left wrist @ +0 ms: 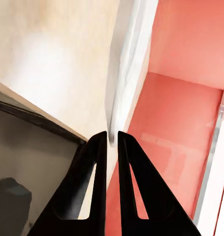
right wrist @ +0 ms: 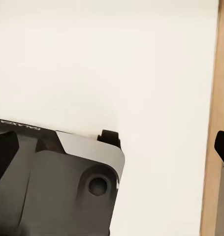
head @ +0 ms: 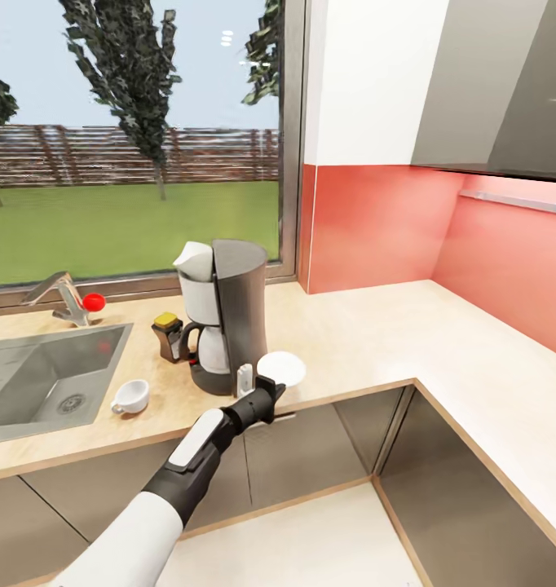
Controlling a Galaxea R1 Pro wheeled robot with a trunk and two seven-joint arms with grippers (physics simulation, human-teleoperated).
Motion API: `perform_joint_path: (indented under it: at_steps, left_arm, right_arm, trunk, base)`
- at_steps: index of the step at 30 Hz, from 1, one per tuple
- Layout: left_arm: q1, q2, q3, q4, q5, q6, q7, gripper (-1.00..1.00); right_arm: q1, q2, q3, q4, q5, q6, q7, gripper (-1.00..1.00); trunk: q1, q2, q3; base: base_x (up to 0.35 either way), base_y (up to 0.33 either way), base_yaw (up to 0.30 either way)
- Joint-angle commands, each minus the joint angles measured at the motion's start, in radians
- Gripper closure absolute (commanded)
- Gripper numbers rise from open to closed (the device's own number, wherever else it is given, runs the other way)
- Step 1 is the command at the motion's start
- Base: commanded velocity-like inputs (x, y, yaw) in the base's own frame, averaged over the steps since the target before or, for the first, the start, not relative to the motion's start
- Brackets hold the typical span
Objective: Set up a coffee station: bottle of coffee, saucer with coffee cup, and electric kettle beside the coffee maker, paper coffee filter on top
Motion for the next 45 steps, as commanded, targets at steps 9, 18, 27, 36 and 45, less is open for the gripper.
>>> perform_joint_path:
  at_steps: [9,18,27,36,45]
  left_arm:
    - [0.007,0.000,0.003,0.007,0.005,0.002,0.012,1.00]
    - [0.007,0.000,0.003,0.011,0.003,0.003,0.012,1.00]
    - [0.009,0.000,0.003,0.012,0.006,0.004,0.011,1.00]
    - [0.012,0.011,0.012,0.006,0.009,0.006,0.006,1.00]
    - [0.011,0.012,0.062,0.005,0.006,0.006,0.008,1.00]
  right_arm:
    - [-0.001,-0.002,0.007,-0.001,-0.010,0.004,-0.001,-1.00]
    - [-0.001,-0.001,0.007,-0.001,-0.012,0.004,0.000,-1.00]
    - [-0.001,0.000,0.007,-0.001,-0.013,0.004,0.000,-1.00]
    - [0.000,0.000,0.007,-0.001,-0.013,0.004,0.000,-1.00]
    - [0.000,-0.002,0.007,-0.001,-0.012,0.004,0.000,-1.00]
  trunk:
    - [0.001,-0.002,-0.002]
    - [0.001,-0.002,-0.002]
    - [0.001,-0.002,-0.002]
    - [0.001,-0.002,-0.002]
    - [0.001,-0.002,-0.002]
  base:
    - [0.119,-0.116,0.000]
    - [0.054,-0.040,-0.003]
    - [0.185,-0.041,-0.121]
    - [0.006,0.000,-0.002]
    - [0.000,0.000,0.000]
